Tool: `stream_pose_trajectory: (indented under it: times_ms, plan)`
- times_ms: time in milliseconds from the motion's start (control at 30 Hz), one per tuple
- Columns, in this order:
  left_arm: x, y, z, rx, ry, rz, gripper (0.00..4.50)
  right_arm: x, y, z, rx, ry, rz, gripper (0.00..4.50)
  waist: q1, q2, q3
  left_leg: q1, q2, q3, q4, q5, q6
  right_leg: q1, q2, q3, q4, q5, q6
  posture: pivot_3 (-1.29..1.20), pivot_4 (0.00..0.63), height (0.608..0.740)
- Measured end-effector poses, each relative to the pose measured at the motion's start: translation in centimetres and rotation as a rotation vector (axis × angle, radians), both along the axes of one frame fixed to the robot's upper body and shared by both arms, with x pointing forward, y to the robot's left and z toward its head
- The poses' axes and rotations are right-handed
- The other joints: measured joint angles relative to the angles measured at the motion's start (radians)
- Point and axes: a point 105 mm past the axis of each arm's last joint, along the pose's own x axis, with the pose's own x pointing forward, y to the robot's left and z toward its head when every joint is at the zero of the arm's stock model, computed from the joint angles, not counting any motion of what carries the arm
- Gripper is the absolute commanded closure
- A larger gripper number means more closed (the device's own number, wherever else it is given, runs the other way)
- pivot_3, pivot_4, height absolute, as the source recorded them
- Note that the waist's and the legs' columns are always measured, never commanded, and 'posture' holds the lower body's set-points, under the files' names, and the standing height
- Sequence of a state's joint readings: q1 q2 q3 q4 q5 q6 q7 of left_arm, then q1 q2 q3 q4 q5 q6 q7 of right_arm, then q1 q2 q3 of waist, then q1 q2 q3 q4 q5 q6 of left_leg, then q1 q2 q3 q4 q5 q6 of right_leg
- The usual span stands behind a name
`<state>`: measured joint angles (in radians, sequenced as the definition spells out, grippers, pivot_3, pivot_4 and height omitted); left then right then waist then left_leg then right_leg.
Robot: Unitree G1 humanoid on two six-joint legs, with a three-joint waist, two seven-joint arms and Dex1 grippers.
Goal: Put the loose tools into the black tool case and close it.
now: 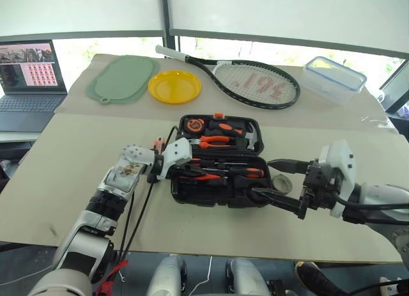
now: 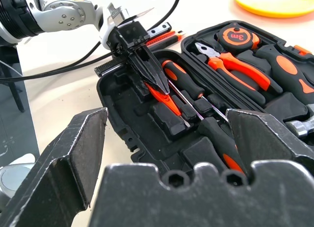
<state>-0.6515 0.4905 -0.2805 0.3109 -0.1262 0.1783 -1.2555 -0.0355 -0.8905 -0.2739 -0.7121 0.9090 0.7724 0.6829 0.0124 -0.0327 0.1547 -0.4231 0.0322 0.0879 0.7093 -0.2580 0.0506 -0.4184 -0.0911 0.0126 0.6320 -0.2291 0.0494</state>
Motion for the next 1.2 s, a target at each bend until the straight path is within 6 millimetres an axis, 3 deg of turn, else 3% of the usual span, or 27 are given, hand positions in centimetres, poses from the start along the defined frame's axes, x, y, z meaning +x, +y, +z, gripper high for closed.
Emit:
stream_pose_trajectory:
  times_ms: [167, 267, 367, 433, 533, 600, 667, 733, 833, 933, 1100, 1200]
  plan:
    - [-0.5, 1.6, 0.6, -0.005, 0.032, 0.061, 4.47, 0.5, 0.5, 0.1, 0.004, 0.008, 0.04, 0.0, -0.01, 0.0, 0.0, -0.001, 0.001, 0.0, 0.0, 0.0, 0.0, -0.002, 0.001, 0.001, 0.001, 0.0, -0.001, 0.0, 0.15, 0.738]
    - [-0.5, 3.6, 3.4, -0.097, 0.068, 0.183, 3.74, 1.1, 0.8, 0.0, -0.002, 0.013, 0.063, 0.0, -0.012, -0.001, 0.001, -0.002, 0.002, 0.0, 0.0, 0.0, 0.0, -0.003, 0.001, 0.0, 0.001, 0.0, 0.0, 0.0, 0.15, 0.738]
    - [-0.7, 6.5, 8.9, -0.218, 0.009, 0.33, 2.6, 1.7, 1.3, -0.1, -0.003, 0.021, 0.102, 0.0, -0.015, -0.001, 0.001, -0.002, 0.002, 0.0, 0.0, 0.0, 0.0, -0.003, 0.0, 0.0, 0.001, 0.0, 0.0, 0.0, 0.15, 0.738]
    - [-1.6, 9.2, 10.3, -0.241, -0.009, 0.447, 1.78, 1.9, 1.7, -0.5, -0.005, 0.031, 0.136, 0.0, -0.02, 0.0, 0.001, -0.001, 0.001, 0.001, -0.001, 0.0, 0.0, -0.003, 0.0, 0.001, 0.0, 0.0, 0.0, 0.0, 0.15, 0.738]
    - [-3.6, 13.1, 8.2, -0.215, 0.087, 0.645, 0.86, 2.3, 2.1, -0.7, -0.011, 0.031, 0.176, 0.0, -0.026, 0.0, 0.0, 0.0, 0.001, 0.002, -0.003, 0.0, 0.0, -0.003, 0.0, 0.001, 0.0, 0.0, 0.0, 0.0, 0.15, 0.738]
    - [-5.7, 15.7, 5.7, -0.157, 0.165, 0.766, 0.12, 2.4, 2.6, -0.5, -0.017, 0.013, 0.216, 0.0, -0.029, -0.001, 0.001, 0.0, 0.002, 0.003, -0.004, 0.0, -0.001, -0.004, 0.0, 0.001, -0.001, 0.0, -0.001, 0.0, 0.15, 0.738]
    - [-8.4, 18.6, 3.2, -0.071, 0.237, 0.899, 0.05, 2.6, 3.0, -0.1, -0.02, -0.007, 0.259, 0.0, -0.03, -0.001, 0.001, 0.001, 0.002, 0.003, -0.007, 0.001, -0.002, -0.004, -0.001, 0.001, -0.001, 0.0, -0.002, 0.0, 0.15, 0.738]
    - [-9.1, 20.0, 2.4, -0.03, 0.255, 0.98, 0.05, 3.0, 3.1, 0.1, -0.028, -0.018, 0.282, 0.0, -0.016, -0.001, 0.001, 0.002, 0.002, 0.001, -0.007, 0.002, -0.004, -0.003, -0.001, -0.002, 0.0, 0.0, -0.003, 0.0, 0.15, 0.738]
    - [-8.0, 20.1, 3.5, -0.011, 0.206, 1.014, 0.05, 3.3, 3.9, 0.6, -0.037, -0.047, 0.335, 0.0, 0.017, -0.001, 0.002, 0.003, 0.001, -0.002, -0.007, 0.004, -0.005, -0.004, -0.003, -0.007, -0.002, 0.001, -0.005, 0.0, 0.15, 0.738]
    - [-7.0, 18.7, 4.2, 0.002, 0.195, 0.981, 0.05, 3.4, 4.0, 0.4, -0.035, -0.041, 0.344, 0.0, 0.025, -0.001, 0.001, 0.003, 0.001, 0.0, -0.007, 0.004, -0.004, -0.003, -0.004, -0.005, -0.002, 0.003, -0.005, 0.0, 0.15, 0.738]
    - [-3.5, 14.7, 5.9, 0.004, 0.249, 0.978, 0.05, 3.0, 3.8, 0.1, -0.032, -0.026, 0.349, 0.0, 0.022, -0.002, 0.001, 0.0, 0.0, 0.0, -0.007, 0.005, -0.004, -0.003, 0.0, -0.003, -0.001, 0.003, -0.004, 0.0, 0.15, 0.738]
    - [-0.1, 11.1, 6.9, -0.025, 0.371, 0.999, 0.05, 2.3, 3.8, -0.4, -0.019, -0.017, 0.333, 0.0, 0.025, -0.003, 0.001, 0.0, -0.002, -0.002, -0.006, 0.006, -0.005, -0.002, 0.001, -0.004, 0.0, 0.003, -0.004, 0.0, 0.15, 0.738]
